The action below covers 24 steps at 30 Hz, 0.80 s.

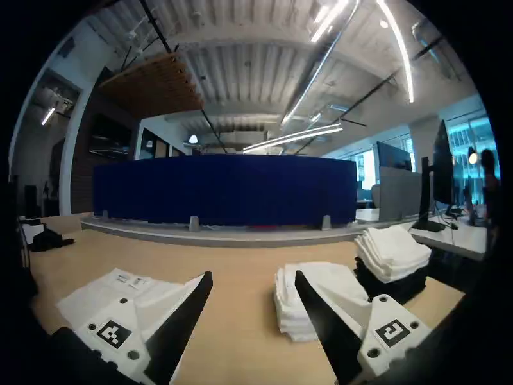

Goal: Fold towel

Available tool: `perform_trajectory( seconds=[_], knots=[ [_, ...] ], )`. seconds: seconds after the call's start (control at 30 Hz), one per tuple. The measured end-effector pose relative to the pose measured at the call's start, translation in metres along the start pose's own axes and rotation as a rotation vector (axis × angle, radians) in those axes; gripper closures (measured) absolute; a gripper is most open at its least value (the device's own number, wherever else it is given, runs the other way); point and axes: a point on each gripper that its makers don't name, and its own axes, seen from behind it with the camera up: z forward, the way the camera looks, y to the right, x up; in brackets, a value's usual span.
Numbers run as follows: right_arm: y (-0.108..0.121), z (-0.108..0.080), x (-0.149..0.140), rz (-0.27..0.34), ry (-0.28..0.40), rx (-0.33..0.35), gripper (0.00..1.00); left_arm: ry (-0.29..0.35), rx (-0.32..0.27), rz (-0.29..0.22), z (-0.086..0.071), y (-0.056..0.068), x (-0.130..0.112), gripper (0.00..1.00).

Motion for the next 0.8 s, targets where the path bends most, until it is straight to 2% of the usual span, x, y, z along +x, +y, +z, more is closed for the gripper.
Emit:
perform_trajectory(
  seconds=[0.2,0.5,0.67,0.8],
  knots=[
    [0.0,-0.002,0.047,-0.017,0.012,0.001,0.0,0.0,0.01,-0.025,0.005,-0.005,0.04,0.03],
    [-0.009,-0.008,0.111,0.024,-0.02,0.019,0.0,-0.025,-0.009,0.002,0.004,0.005,0.105,0.03],
    [-0.014,-0.01,0.136,0.036,-0.042,0.02,0.0,-0.055,-0.028,0.02,0.003,0.011,0.123,0.03],
    [-0.018,-0.009,0.143,0.039,-0.052,0.026,0.0,-0.083,-0.045,0.039,0.004,0.016,0.13,0.03]
  ],
)
